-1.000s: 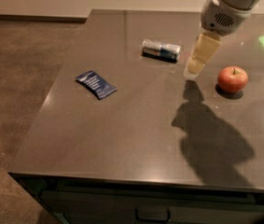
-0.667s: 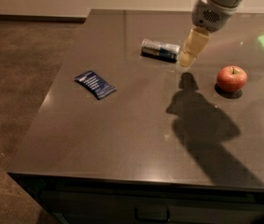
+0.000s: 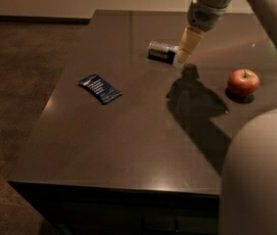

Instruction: Place redbull can upright

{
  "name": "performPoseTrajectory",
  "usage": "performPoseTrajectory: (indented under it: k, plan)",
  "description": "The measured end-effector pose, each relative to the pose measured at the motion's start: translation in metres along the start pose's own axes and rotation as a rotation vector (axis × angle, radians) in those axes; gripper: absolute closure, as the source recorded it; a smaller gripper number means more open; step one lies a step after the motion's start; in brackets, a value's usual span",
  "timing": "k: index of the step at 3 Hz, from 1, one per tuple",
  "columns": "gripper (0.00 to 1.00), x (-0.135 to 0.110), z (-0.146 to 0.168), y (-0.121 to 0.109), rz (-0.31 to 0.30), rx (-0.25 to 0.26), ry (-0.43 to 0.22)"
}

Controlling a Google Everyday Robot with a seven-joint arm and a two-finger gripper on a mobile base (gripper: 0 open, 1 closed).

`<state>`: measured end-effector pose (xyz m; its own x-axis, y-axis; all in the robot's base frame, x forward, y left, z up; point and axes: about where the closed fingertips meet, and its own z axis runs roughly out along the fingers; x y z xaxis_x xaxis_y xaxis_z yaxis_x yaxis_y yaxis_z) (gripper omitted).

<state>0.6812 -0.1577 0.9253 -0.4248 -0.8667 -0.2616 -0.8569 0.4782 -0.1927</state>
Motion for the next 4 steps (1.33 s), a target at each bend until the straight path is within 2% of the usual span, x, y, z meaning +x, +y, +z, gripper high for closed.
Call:
performPoseTrajectory:
  k: [2, 4]
  plan:
    - [0.00, -0.025, 0.032, -0.027, -0.012, 0.005, 0.030]
    - [0.00, -0.044, 0.059, -0.035, -0.046, -0.010, 0.053]
